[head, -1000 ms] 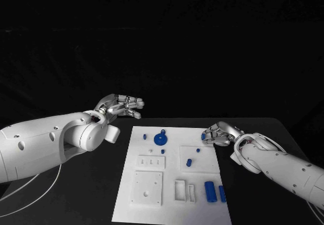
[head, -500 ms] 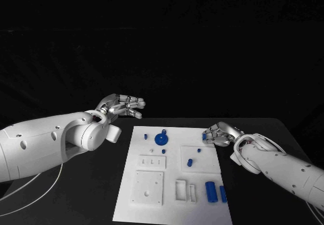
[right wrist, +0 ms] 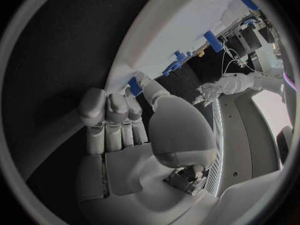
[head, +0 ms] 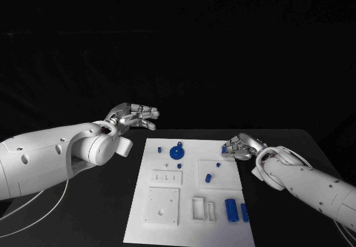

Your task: Assemble the parts on the task board

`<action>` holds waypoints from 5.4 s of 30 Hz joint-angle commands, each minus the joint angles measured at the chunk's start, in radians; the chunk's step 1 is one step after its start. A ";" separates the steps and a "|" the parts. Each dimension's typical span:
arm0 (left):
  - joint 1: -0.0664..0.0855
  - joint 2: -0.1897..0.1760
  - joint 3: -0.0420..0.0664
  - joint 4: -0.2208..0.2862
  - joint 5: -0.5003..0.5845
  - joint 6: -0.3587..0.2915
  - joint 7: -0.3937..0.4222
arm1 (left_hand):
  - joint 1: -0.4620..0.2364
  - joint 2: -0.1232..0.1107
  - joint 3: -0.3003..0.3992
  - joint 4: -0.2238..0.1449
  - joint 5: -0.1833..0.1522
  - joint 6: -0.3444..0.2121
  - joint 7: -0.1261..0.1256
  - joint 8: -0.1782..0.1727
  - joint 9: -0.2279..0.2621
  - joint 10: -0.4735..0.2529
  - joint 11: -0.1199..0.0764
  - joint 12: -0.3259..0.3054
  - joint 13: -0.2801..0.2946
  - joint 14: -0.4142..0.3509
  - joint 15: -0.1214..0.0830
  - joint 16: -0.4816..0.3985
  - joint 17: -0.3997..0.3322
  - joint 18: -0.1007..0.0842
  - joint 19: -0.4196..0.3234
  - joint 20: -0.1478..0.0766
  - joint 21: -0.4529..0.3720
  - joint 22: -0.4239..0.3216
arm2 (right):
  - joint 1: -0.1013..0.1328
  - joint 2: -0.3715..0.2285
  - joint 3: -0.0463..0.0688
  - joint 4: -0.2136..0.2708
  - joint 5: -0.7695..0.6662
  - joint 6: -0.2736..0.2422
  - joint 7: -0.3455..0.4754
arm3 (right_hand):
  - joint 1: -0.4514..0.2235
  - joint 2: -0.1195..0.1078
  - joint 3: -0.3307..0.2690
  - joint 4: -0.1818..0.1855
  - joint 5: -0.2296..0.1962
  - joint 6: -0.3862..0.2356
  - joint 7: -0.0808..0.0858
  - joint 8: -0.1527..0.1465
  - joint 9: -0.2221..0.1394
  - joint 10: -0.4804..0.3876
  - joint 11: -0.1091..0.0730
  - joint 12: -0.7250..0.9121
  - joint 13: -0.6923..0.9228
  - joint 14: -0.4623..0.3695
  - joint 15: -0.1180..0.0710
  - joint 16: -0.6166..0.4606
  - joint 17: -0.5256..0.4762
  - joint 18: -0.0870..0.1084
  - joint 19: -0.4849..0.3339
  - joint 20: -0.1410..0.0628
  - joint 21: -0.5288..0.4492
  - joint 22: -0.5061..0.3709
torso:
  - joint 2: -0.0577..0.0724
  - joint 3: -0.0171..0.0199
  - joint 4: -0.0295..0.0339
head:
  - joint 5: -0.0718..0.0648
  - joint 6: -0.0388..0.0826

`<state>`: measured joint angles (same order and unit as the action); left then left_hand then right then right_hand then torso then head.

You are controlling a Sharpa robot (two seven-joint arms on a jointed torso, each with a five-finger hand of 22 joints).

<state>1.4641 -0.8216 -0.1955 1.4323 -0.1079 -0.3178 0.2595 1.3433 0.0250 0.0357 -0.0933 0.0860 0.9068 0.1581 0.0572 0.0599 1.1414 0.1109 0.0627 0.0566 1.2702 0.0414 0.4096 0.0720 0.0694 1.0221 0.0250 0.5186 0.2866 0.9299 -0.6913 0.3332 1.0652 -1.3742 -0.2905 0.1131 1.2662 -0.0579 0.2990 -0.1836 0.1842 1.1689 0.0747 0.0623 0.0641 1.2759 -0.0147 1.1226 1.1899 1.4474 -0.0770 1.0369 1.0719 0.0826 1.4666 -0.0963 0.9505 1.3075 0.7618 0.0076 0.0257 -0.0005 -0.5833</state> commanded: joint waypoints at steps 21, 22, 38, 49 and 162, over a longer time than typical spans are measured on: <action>0.003 0.011 0.001 -0.008 -0.074 0.089 -0.115 | -0.016 0.030 0.018 0.008 0.006 0.139 -0.041 0.008 0.006 0.192 -0.067 0.011 0.004 0.088 -0.049 0.086 0.041 -0.009 0.049 -0.042 0.058 0.032 | 0.003 -0.017 0.000 0.086 -0.074 -0.073 -0.126 | -0.016 -0.004 0.150 -0.004 -0.065 0.044 -0.006 0.001 0.004 0.014 -0.009 0.001 0.014 0.003 -0.013 -0.001 0.006 -0.005 0.026 -0.011 0.004 0.116 | -0.008 -0.0011 -0.0039 | 0.001 0.008; 0.004 0.013 0.002 -0.010 -0.083 0.100 -0.131 | -0.017 0.029 0.019 0.008 0.007 0.149 -0.045 0.007 0.006 0.211 -0.073 0.010 0.005 0.094 -0.055 0.107 0.054 -0.013 0.056 -0.049 0.070 0.039 | 0.005 -0.019 0.000 0.094 -0.078 -0.068 -0.132 | -0.016 -0.004 0.151 -0.004 -0.066 0.044 -0.007 0.001 0.004 0.014 -0.009 0.001 0.013 0.003 -0.013 -0.001 0.006 -0.005 0.026 -0.011 0.004 0.116 | -0.010 -0.0016 -0.0046 | 0.002 0.008; 0.026 0.170 0.001 -0.121 -0.301 0.255 -0.558 | -0.146 0.001 -0.056 0.115 -0.007 0.213 -0.089 0.006 0.011 0.373 -0.151 0.252 0.105 0.142 -0.141 0.570 0.341 -0.025 0.103 -0.143 0.370 0.275 | 0.072 -0.003 -0.003 0.281 -0.174 0.057 -0.352 | -0.016 -0.023 0.197 0.009 -0.078 0.051 -0.007 0.001 0.005 0.015 -0.009 -0.001 0.015 0.004 -0.014 -0.001 0.010 -0.010 0.026 -0.013 0.008 0.117 | -0.050 -0.0055 -0.0145 | 0.024 0.002; 0.027 0.258 -0.013 -0.187 -0.343 0.289 -0.654 | -0.196 -0.009 -0.055 0.156 0.062 0.286 -0.113 0.014 0.062 0.371 -0.162 0.310 0.140 0.141 -0.152 0.617 0.383 -0.027 0.100 -0.152 0.374 0.342 | 0.095 0.060 -0.020 0.320 -0.196 0.063 -0.417 | -0.021 -0.029 0.201 0.012 -0.080 0.053 -0.008 0.001 0.005 0.016 -0.010 -0.002 0.014 0.004 -0.013 -0.001 0.011 -0.011 0.026 -0.013 0.008 0.117 | -0.064 -0.0066 -0.0199 | 0.032 -0.005; 0.027 0.284 -0.015 -0.178 -0.409 0.243 -0.664 | -0.309 0.079 0.232 -0.182 0.599 0.314 -0.163 0.008 0.826 0.373 -0.186 0.406 0.200 0.122 -0.175 0.744 0.451 -0.046 0.182 -0.177 0.092 0.826 | 0.117 0.133 -0.092 0.339 -0.214 0.037 -0.424 | -0.002 -0.079 -0.012 0.129 0.024 0.002 -0.005 0.000 0.002 0.000 -0.008 -0.034 -0.017 0.004 -0.010 -0.027 -0.004 -0.003 0.031 -0.009 -0.031 0.112 | -0.062 -0.0019 -0.0203 | 0.042 -0.012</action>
<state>1.4900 -0.5368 -0.2113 1.2523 -0.5090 -0.0641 -0.4109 1.0337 0.0947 0.1953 -0.1978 0.6798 1.1643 0.0450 0.0652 0.6082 1.4651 -0.0664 0.4644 0.2570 1.3916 -0.1271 1.1495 0.5223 0.0439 1.1977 -0.1501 0.6153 1.1119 1.0496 -0.5575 0.2422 1.4011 -1.5887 -0.2453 -0.3221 1.2532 -0.1368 0.2914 -0.0552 0.2015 1.1787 0.0715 0.0659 0.0659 1.2827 -0.0252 1.0949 1.1736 1.4519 -0.0852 1.0163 1.0693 0.0840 1.4667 -0.1035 0.9265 1.3073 0.7001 0.0053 0.0057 0.0413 -0.5952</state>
